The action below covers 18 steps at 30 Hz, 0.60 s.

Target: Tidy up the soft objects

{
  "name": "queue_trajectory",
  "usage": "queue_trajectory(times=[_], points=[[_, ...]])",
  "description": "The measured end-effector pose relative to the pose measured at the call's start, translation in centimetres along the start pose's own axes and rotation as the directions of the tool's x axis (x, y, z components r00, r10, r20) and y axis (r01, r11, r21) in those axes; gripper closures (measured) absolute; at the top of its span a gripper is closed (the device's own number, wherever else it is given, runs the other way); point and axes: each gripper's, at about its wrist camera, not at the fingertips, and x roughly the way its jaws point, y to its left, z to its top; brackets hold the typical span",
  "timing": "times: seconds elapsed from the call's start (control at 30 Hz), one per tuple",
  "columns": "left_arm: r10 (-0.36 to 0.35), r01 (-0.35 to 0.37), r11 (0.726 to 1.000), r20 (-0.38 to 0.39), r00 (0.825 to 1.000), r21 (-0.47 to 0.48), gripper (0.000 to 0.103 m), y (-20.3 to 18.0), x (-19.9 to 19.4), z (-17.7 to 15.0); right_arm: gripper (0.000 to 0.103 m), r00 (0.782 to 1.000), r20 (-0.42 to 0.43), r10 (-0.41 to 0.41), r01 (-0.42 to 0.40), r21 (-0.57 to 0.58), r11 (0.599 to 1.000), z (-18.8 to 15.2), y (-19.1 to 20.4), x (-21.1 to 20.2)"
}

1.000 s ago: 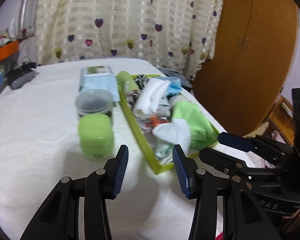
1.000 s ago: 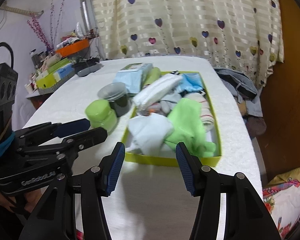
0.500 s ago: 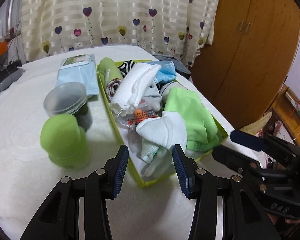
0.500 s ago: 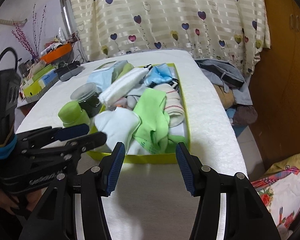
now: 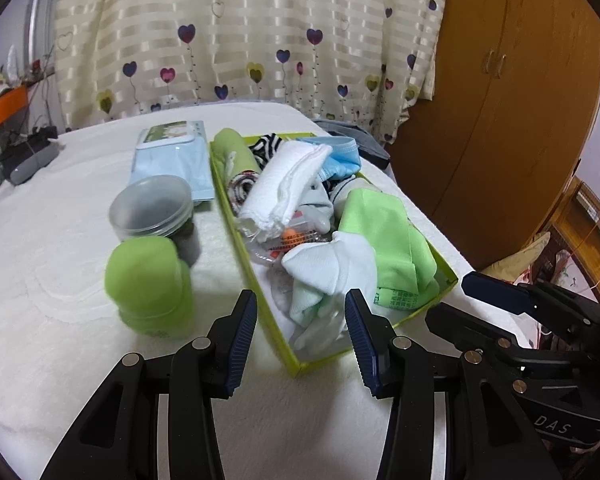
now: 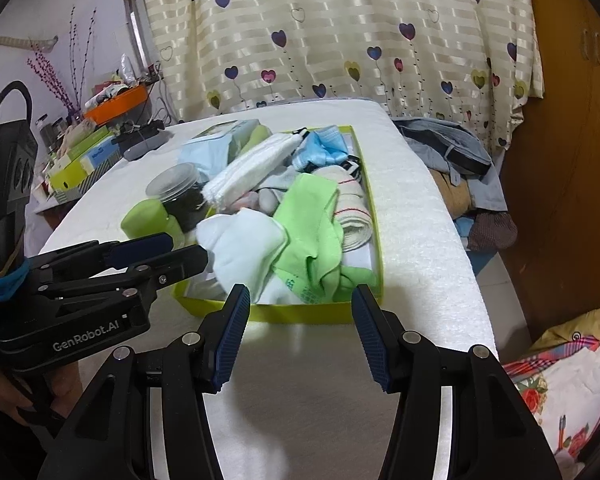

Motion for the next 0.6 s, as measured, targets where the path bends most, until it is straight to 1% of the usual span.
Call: queue_trajectory(times=[0.17,0.33,0.5,0.6], points=[[0.004,-0.004,1.0,0.011,1.0,-0.003,0.058,0.4,-1.4,-0.8,0.049,1.0,0.005,0.011,-0.011,-0.029,1.0,-0.2,1.4,-0.3],[0.007,-0.007,1.0,0.015,1.0,-0.031,0.058,1.3,-2.2,-1.5,0.049,1.0,0.008,0.015,-0.014,-0.052,0.999,-0.4,2.7,-0.5],[0.024,-0.023,0.998,0.014,1.0,-0.061,0.058,2.2,-2.7,-2.1,0.049,1.0,0.009,0.014,-0.014,-0.062,0.998,-0.6,3.6,-0.7],[0.054,-0.052,0.997,0.023,0.998,-0.059,0.058,2.4,-3.0,-2.5,0.049,1.0,0.006,0.016,-0.016,-0.067,0.998,-0.7,4.1,-0.7]])
